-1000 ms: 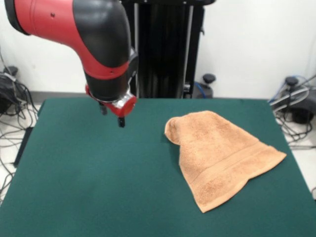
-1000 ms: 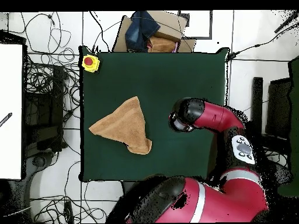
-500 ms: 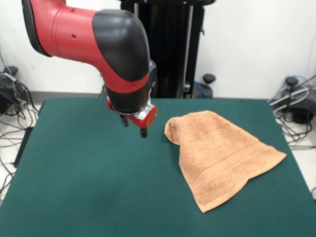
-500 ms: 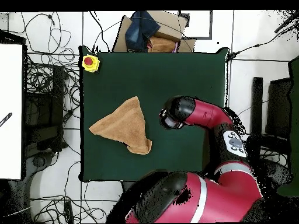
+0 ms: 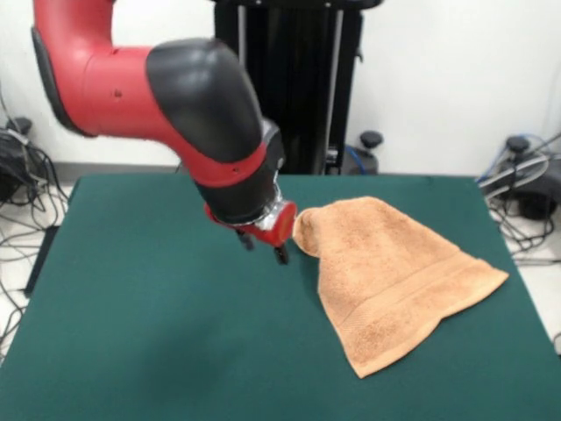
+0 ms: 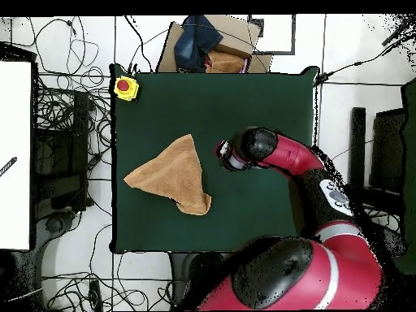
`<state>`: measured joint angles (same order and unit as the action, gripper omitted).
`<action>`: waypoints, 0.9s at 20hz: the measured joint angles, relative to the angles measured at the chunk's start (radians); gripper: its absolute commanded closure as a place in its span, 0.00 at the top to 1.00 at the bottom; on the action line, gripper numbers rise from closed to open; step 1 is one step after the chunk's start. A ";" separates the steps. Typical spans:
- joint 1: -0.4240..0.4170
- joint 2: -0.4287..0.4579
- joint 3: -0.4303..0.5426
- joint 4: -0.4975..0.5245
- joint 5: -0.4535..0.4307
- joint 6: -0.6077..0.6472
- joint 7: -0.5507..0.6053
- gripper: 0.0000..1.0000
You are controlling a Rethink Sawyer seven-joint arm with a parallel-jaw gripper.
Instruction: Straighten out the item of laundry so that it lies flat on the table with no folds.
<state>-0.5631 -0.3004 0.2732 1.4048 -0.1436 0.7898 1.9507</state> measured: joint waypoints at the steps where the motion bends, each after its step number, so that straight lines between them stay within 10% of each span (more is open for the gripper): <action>1: -0.019 0.015 0.021 -0.007 -0.004 0.007 -0.037 1.00; 10: -0.108 0.145 0.099 -0.054 -0.038 0.081 -0.470 1.00; 18: -0.021 0.077 -0.016 0.107 0.123 0.110 -0.286 1.00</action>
<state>-0.5842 -0.2238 0.2573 1.5121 -0.0203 0.9003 1.6646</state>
